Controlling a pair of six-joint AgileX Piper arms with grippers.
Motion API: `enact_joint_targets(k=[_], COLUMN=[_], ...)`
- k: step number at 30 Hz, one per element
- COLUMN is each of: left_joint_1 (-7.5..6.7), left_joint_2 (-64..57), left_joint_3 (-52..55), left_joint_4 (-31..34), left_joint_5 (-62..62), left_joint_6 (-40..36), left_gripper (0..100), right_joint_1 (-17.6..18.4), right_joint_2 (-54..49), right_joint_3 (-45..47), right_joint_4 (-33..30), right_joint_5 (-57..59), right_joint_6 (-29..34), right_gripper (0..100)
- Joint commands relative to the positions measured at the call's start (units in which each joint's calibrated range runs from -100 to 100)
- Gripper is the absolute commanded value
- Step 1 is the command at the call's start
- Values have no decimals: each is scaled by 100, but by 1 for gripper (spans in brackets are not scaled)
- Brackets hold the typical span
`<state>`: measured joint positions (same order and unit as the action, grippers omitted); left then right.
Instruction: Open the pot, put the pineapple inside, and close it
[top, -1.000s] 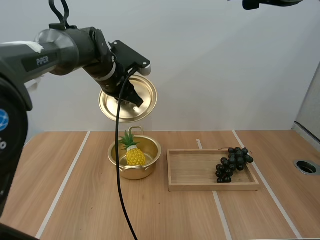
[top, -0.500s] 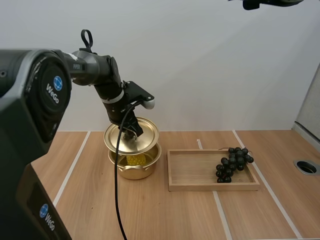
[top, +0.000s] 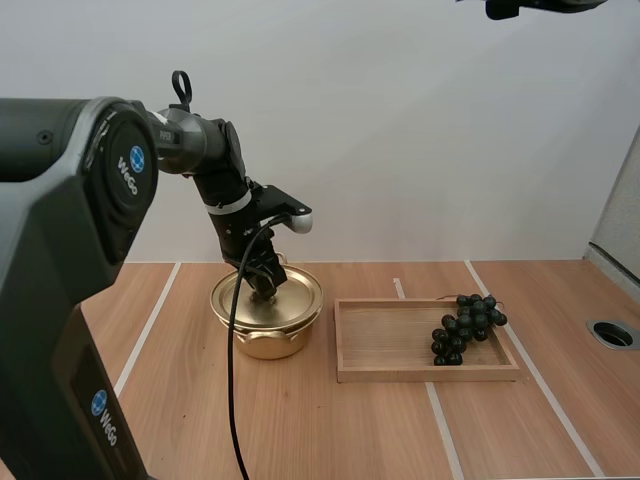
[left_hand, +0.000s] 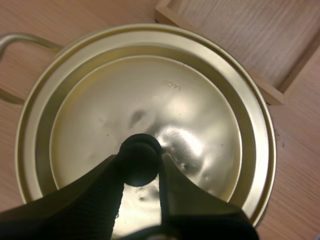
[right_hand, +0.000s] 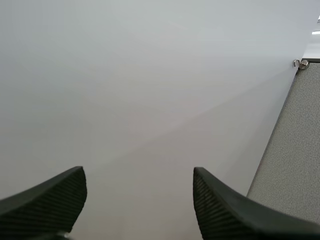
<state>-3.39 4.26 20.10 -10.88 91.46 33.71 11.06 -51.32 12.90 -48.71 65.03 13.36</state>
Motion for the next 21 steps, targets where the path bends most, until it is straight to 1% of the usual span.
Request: enact_joint_targets(k=[1,7,12,17,21], left_joint_1=[-14,-14,-14,-14,-14], left_joint_2=[-6,-6,-6,134,280], left_joint_3=[-46,-46,-46,-46,-46], left_joint_4=[-134,-213,-226,-177,-129], left_joint_5=[-460,-564,-942,-626,-832], left_joint_6=[33,33,33,33,33], left_gripper=[0,0,0,0,0], right_joint_1=[-26,-26,-26,-26,-26], right_joint_2=[-79,-79,-79,-79,-79], right_joint_3=[-32,-32,-32,-32,-32], right_joint_4=[-27,-27,-27,-27,-27], right_joint_5=[36,36,36,36,36], right_joint_6=[-31,-31,-31,-31,-31], right_gripper=[100,100,100,100,100])
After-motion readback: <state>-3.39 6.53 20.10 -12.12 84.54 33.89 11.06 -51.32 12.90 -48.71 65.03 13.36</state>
